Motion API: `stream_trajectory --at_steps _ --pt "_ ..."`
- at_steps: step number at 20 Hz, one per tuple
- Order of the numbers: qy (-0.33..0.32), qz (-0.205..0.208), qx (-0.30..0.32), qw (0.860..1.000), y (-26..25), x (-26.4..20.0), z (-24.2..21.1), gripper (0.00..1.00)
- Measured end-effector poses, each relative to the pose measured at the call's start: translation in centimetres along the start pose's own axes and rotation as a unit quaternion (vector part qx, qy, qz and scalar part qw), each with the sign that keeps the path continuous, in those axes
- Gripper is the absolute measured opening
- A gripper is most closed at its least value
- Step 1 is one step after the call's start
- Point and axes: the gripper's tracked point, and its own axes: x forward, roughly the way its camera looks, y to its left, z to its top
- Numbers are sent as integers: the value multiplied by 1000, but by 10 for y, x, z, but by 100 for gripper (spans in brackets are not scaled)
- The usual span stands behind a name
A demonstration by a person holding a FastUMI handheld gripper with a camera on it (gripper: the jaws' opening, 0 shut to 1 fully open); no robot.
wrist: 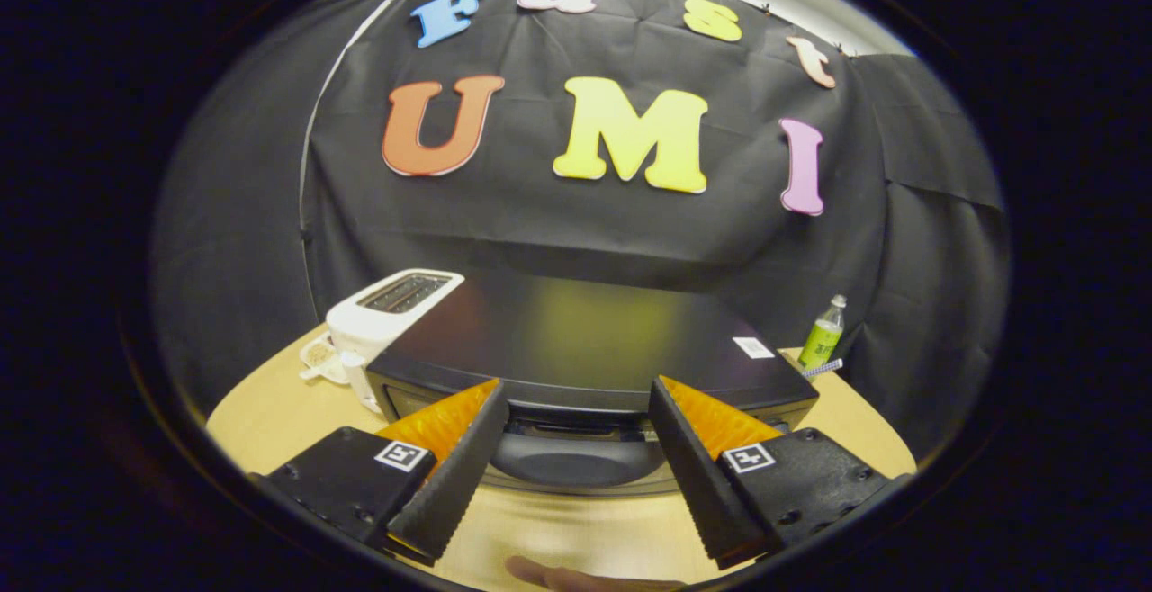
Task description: Open the toaster oven, put the food inside, and close the toaster oven door.
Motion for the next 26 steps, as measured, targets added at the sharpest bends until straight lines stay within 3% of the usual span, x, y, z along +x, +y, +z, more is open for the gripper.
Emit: stream_trajectory --at_steps 3,6,10,14,26 --pt "15 -18 4 1000 -3 -2 -4 100" --pt "14 1 59 998 -2 -2 -12 100" --pt "11 11 43 999 -1 -10 -16 100" --pt "47 25 44 998 0 -39 -37 100" --pt "78 28 47 995 3 -89 -101 100"
